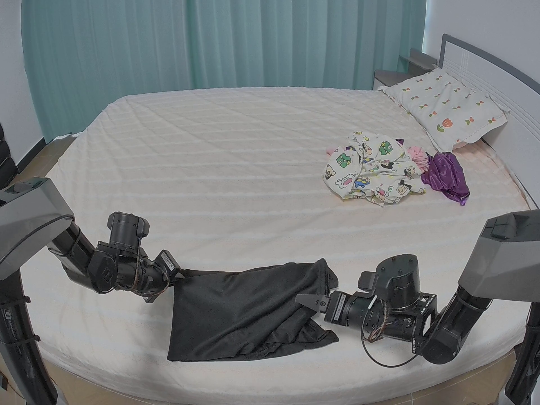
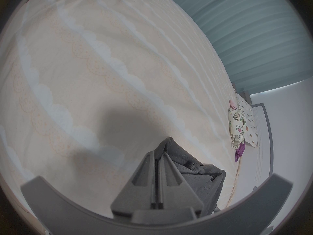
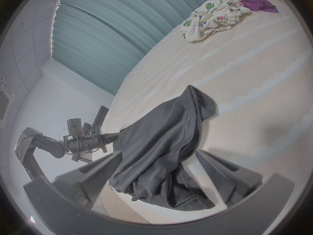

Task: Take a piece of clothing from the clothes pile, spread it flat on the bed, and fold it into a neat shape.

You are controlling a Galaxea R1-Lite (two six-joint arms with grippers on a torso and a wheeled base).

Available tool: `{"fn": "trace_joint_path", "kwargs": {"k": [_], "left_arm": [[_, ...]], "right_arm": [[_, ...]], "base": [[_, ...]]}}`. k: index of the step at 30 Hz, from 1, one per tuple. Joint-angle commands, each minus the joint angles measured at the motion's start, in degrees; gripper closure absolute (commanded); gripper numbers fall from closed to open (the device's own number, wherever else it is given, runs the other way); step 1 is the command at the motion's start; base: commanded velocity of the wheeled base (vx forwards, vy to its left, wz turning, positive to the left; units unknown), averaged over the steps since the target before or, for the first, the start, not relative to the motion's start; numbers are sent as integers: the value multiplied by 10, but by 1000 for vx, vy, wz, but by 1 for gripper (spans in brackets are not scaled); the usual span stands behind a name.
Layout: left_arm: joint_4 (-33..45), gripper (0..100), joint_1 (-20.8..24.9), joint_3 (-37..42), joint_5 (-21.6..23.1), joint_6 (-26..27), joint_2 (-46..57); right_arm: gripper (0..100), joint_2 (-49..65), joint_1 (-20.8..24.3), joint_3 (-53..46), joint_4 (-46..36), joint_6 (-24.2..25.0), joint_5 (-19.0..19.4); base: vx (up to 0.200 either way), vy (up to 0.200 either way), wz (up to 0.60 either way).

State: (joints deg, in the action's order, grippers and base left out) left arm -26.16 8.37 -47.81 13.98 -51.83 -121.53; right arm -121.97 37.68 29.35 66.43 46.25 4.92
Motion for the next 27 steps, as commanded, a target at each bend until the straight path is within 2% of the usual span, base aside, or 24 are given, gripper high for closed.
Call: {"fn": "trace_joint_path", "kwargs": {"k": [1,10,17,27], "left_arm": [[0,100,0,0,1,0,-4],[0,100,0,-1,1,0,-6],[-1,100,0,-5,1,0,-17],[-1,100,0,-7,1,1,-26]], "right_arm": [[100,-18,8,0,2,0,0],[100,-23,23,-9,4,-5,1],[100,75,13,-42,-4,-8,3],[100,177,-60,-58,-88,-3,112]], "base": [[0,0,0],[0,0,0],[0,0,0],[0,0,0]]}}
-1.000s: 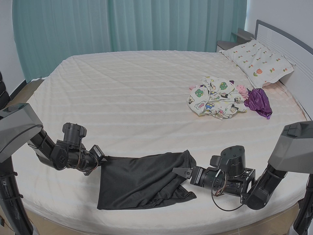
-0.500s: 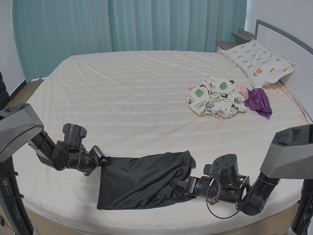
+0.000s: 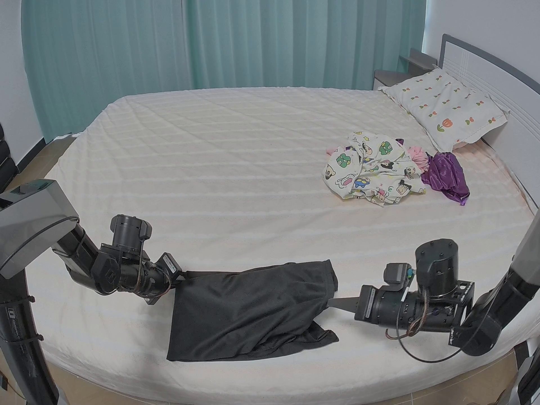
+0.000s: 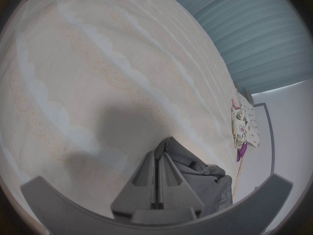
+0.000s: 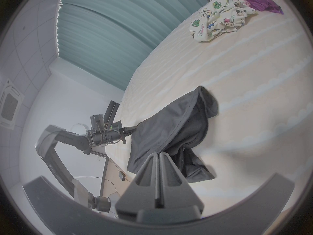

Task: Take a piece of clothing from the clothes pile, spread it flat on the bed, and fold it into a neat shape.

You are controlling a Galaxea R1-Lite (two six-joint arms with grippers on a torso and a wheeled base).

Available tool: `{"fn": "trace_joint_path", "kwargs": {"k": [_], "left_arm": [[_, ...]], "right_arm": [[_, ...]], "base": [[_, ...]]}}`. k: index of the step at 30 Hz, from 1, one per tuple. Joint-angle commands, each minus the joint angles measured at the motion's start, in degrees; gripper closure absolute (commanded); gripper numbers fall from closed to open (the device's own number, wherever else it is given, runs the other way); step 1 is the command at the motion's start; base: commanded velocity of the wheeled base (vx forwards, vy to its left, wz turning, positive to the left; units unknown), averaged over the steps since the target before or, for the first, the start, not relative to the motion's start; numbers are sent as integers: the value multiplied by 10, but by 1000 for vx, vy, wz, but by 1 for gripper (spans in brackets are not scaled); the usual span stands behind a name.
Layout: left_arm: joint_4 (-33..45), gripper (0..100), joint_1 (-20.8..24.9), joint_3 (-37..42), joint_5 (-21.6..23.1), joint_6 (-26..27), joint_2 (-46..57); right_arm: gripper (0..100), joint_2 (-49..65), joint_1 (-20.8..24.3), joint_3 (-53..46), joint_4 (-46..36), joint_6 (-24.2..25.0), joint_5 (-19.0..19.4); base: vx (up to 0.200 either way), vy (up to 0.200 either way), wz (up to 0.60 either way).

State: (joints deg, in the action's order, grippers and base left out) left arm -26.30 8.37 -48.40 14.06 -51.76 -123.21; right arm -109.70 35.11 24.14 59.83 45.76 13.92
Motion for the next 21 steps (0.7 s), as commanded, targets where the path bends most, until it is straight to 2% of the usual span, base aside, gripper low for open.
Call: {"fn": "trace_joint_path", "kwargs": {"k": [1,10,11,17,21], "left_arm": [[0,100,0,-1,-1,0,-10],[0,100,0,-2,-1,1,-12],[0,100,0,-2,-1,1,-13],[0,100,0,-2,-1,1,-13],[0,100,0,-2,-1,1,-13]], "right_arm": [[100,56,-37,-6,-26,2,25],[100,43,-65,-3,-54,-1,30],[0,41,-64,-6,-61,-1,36],[0,15,-48,-4,-62,-5,43],[0,-31,-35,-1,-53,-30,40]], "base": [[0,0,0],[0,0,0],[0,0,0],[0,0,0],[0,0,0]]}}
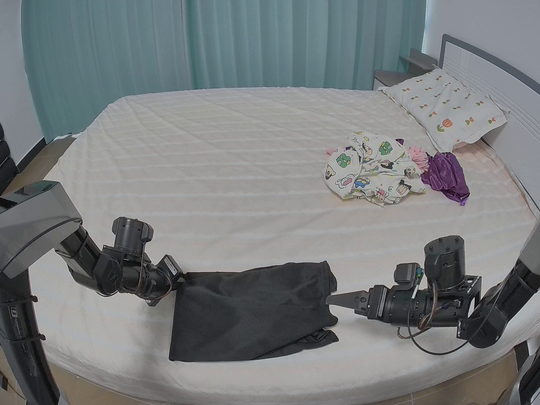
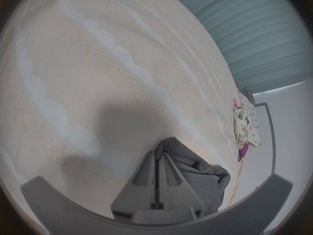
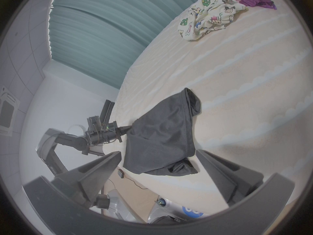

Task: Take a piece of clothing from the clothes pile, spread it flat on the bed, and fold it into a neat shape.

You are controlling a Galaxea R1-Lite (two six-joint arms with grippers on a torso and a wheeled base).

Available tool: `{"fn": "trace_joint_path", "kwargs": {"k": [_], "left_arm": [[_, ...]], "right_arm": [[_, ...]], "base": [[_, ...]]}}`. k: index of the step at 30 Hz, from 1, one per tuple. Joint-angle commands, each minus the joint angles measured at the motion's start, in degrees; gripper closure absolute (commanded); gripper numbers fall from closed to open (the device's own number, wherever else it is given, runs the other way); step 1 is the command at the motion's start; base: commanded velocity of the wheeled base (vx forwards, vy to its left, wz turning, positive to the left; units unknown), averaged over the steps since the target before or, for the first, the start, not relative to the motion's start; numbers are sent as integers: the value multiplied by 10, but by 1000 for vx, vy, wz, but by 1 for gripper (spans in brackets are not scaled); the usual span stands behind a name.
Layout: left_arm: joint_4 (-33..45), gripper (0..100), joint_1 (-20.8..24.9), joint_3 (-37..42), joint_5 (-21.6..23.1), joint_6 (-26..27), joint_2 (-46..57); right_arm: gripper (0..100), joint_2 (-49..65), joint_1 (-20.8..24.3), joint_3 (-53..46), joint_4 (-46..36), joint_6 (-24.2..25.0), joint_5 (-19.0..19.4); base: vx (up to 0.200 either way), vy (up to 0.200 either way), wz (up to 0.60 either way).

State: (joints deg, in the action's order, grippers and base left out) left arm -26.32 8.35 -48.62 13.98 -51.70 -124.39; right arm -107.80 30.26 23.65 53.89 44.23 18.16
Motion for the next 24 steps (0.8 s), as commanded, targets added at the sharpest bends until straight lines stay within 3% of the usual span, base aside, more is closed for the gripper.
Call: {"fn": "trace_joint_path", "kwargs": {"k": [1,12,22,23,24], "left_arm": [[0,100,1,0,0,0,-1],[0,100,1,4,-1,-1,1],[0,100,2,1,-3,-1,-1],[0,100,2,1,-3,0,-1],[0,100,2,1,-3,-1,-1]], "right_arm": [[0,-73,16,13,15,-23,-5],[0,-200,-57,204,-5,-21,-37],[0,-269,-55,304,-24,-19,-44],[100,-272,-54,309,-24,-19,-45],[100,-273,-54,311,-24,-19,-45]], "base": [[0,0,0],[0,0,0],[0,0,0],[0,0,0],[0,0,0]]}}
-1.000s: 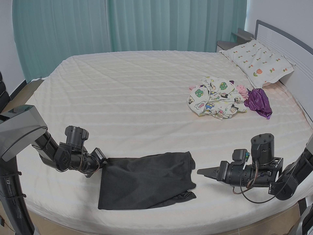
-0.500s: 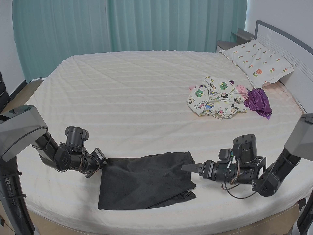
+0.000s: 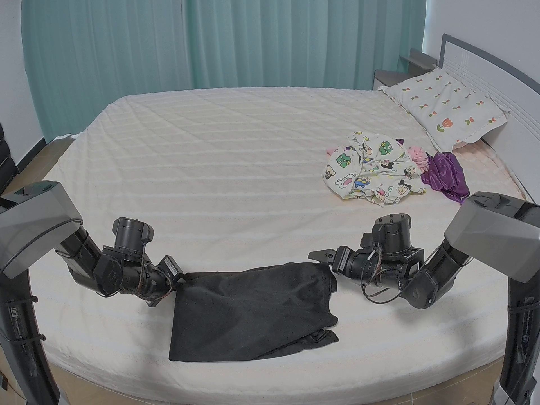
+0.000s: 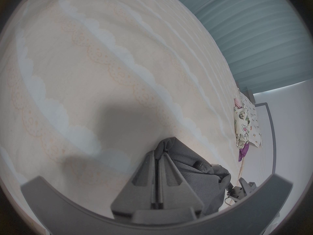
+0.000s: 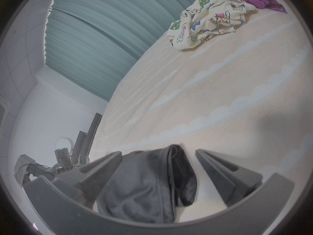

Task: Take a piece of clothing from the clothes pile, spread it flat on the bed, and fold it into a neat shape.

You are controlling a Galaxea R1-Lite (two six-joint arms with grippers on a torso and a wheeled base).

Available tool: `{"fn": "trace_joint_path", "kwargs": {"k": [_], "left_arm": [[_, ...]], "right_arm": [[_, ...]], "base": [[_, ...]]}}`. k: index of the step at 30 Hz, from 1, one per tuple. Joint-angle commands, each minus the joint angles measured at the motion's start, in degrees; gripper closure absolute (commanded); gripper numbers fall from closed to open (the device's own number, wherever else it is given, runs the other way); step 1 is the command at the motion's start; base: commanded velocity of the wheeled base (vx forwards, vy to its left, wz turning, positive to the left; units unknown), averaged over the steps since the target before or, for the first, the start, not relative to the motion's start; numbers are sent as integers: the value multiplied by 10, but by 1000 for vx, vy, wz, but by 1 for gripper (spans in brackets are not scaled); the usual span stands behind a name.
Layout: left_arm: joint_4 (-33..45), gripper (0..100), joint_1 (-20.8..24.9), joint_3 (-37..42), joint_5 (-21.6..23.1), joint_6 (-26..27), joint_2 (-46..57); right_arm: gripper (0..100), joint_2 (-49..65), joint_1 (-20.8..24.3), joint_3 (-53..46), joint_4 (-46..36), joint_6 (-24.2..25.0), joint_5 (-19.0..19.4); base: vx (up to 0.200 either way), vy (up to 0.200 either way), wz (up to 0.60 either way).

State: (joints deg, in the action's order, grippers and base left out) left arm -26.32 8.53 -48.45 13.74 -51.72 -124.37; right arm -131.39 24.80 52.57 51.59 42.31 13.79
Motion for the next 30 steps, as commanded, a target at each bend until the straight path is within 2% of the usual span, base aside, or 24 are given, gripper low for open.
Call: {"fn": "trace_joint_path", "kwargs": {"k": [1,7,12,25,26,30], "left_arm": [[0,100,0,-1,0,0,-1],[0,100,0,-1,-3,0,-2],[0,100,-5,-2,-4,0,0],[-50,100,-8,17,-5,-1,4],[-50,100,-8,17,-5,0,3],[-50,100,-9,16,-5,0,0]], "right_arm": [[100,-41,1,26,-4,0,-3],[100,-41,-12,34,2,8,-8],[100,-40,-21,56,4,41,-46],[100,-40,-24,48,7,51,-46],[0,-39,-23,48,8,51,-46],[0,2,-27,24,18,51,-46]], "base": [[0,0,0],[0,0,0],[0,0,0],[0,0,0],[0,0,0],[0,0,0]]}}
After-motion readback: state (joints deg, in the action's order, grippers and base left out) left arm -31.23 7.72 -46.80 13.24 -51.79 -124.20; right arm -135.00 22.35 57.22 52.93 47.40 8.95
